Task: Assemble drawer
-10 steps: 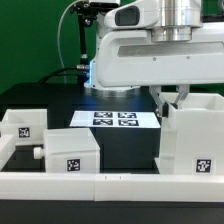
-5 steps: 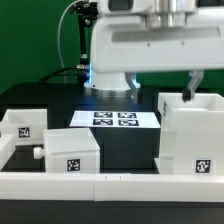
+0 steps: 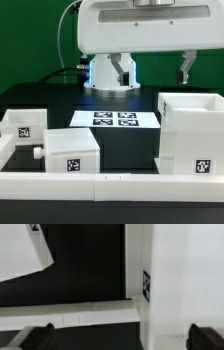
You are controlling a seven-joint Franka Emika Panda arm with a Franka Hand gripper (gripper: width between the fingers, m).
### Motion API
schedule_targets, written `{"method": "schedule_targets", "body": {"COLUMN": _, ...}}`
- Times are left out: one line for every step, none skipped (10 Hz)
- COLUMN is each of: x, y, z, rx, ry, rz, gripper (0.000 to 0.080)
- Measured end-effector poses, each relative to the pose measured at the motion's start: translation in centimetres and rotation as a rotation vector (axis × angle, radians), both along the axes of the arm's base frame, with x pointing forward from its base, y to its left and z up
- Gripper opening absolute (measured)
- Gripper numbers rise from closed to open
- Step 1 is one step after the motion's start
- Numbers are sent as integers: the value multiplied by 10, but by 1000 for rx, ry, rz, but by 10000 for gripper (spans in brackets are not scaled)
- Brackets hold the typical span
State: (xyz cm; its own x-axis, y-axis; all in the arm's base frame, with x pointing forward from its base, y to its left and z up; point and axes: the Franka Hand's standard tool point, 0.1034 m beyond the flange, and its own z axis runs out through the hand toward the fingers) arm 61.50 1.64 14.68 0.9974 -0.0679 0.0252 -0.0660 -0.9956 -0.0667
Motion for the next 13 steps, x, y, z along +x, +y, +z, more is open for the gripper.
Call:
{"method": "schedule_targets", "body": {"x": 0, "y": 0, "z": 0, "rx": 3, "ry": 5, "rz": -70, "gripper": 649}}
{"method": "schedule_targets", "body": {"x": 0, "y": -2, "z": 0, "rx": 11, "ry": 10, "rz": -161, "gripper": 649}}
{"method": "schedule_targets", "body": {"x": 2, "y": -18, "z": -2, "rx": 37, "ry": 9, "rz": -310, "gripper": 649}}
{"method": "schedule_targets", "body": {"x": 2, "y": -35, "z": -9, "rx": 64, "ry": 5, "rz": -425, "gripper": 649}}
{"method": "schedule_targets", "body": {"x": 0, "y": -43, "z": -15, "rx": 80, "ry": 20, "rz": -486, "gripper": 649}}
{"method": "schedule_targets", "body": {"x": 1, "y": -35, "z": -13, "rx": 89, "ry": 30, "rz": -542, "gripper": 649}}
{"method": "schedule_targets", "body": {"x": 1, "y": -32, "z": -14, "rx": 98, "ry": 34, "rz": -594, "gripper": 649}}
{"method": "schedule_targets", "body": {"x": 1, "y": -32, "z": -14, "rx": 102, "ry": 44, "rz": -673, "gripper": 649}}
{"method": "schedule_targets", "body": {"x": 1, "y": -35, "z": -16, "rx": 114, "ry": 51, "rz": -727, "gripper": 649}}
{"method": "schedule_targets", "body": {"x": 3, "y": -59, "z": -20, "rx": 172, "ry": 59, "rz": -840, "gripper": 649}}
{"method": "schedule_targets", "body": {"x": 4, "y": -92, "z": -26, "rx": 212, "ry": 60, "rz": -954, "gripper": 649}}
{"method": "schedule_targets", "body": {"x": 3, "y": -114, "z": -32, "rx": 256, "ry": 75, "rz": -1048, "gripper": 649}}
{"method": "schedule_targets", "body": {"x": 2, "y": -129, "z": -38, "rx": 302, "ry": 101, "rz": -1128, "gripper": 649}}
